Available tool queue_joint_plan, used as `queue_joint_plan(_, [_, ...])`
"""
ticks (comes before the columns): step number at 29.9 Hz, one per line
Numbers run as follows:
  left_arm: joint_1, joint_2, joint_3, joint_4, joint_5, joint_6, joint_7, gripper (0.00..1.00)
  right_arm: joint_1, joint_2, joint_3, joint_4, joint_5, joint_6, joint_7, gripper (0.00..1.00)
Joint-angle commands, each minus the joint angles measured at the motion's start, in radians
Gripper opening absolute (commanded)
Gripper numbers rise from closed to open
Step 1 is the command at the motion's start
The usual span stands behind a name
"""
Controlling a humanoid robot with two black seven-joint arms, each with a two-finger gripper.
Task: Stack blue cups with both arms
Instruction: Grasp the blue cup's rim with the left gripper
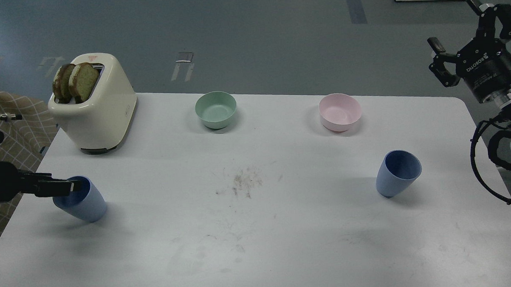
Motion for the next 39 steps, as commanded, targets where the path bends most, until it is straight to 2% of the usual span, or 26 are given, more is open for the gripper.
queue_joint_plan(1, [0.015, -0.005, 0.000, 0.008, 0.002, 0.005, 0.000, 0.93, -0.002, -0.002, -0.001, 0.000, 0.000, 0.000, 0.000, 0.99])
queue_joint_plan(5, [0.021, -0.013, 0.000, 0.016, 0.002, 0.010, 0.000, 0.87, -0.002, -0.002, -0.001, 0.000, 0.000, 0.000, 0.000, 0.99])
queue_joint_plan(9, [0.023, -0.018, 0.000, 0.033, 0.002, 0.011, 0.000, 0.74, -0.006, -0.002, 0.000, 0.000, 0.000, 0.000, 0.000, 0.99])
queue_joint_plan(10, [0.023, -0.018, 0.000, 0.033, 0.002, 0.012, 0.000, 0.64, -0.006, -0.002, 0.000, 0.002, 0.000, 0.000, 0.000, 0.99])
queue_joint_plan(12, [0.024, -0.021, 0.000, 0.035, 0.002, 0.013, 0.000, 0.50, -0.006, -0.002, 0.000, 0.002, 0.000, 0.000, 0.000, 0.99])
queue_joint_plan(13, [0.027, -0.027, -0.002, 0.039, 0.002, 0.016, 0.000, 0.36, -0.006, -0.002, 0.000, 0.002, 0.000, 0.000, 0.000, 0.99])
queue_joint_plan(14, [0.029, -0.028, -0.002, 0.041, 0.002, 0.016, 0.000, 0.28, -0.006, -0.002, 0.000, 0.002, 0.000, 0.000, 0.000, 0.99])
queue_joint_plan(15, [0.029, -0.030, 0.000, 0.042, 0.003, 0.016, 0.000, 0.13, -0.006, -0.001, 0.000, 0.002, 0.000, 0.000, 0.000, 0.99])
queue_joint_plan(16, [0.029, -0.030, 0.000, 0.044, 0.005, 0.016, 0.000, 0.03, -0.006, 0.000, 0.000, 0.002, 0.002, 0.000, 0.000, 0.99])
queue_joint_plan(17, [0.029, -0.028, 0.000, 0.044, 0.011, 0.016, 0.000, 0.00, -0.006, 0.000, 0.000, 0.002, 0.000, 0.000, 0.000, 0.99])
queue_joint_plan(30, [0.024, -0.016, -0.014, 0.022, 0.072, 0.018, 0.000, 0.00, -0.006, 0.001, 0.002, 0.006, 0.000, 0.000, 0.000, 0.99])
queue_joint_plan(34, [-0.008, -0.015, -0.015, -0.044, 0.075, 0.018, 0.000, 0.00, 0.000, -0.007, 0.008, 0.015, 0.000, 0.000, 0.000, 0.99])
queue_joint_plan(39, [-0.115, -0.019, -0.012, -0.146, 0.079, 0.012, 0.000, 0.00, 0.047, -0.010, 0.009, 0.022, 0.000, 0.000, 0.000, 0.99])
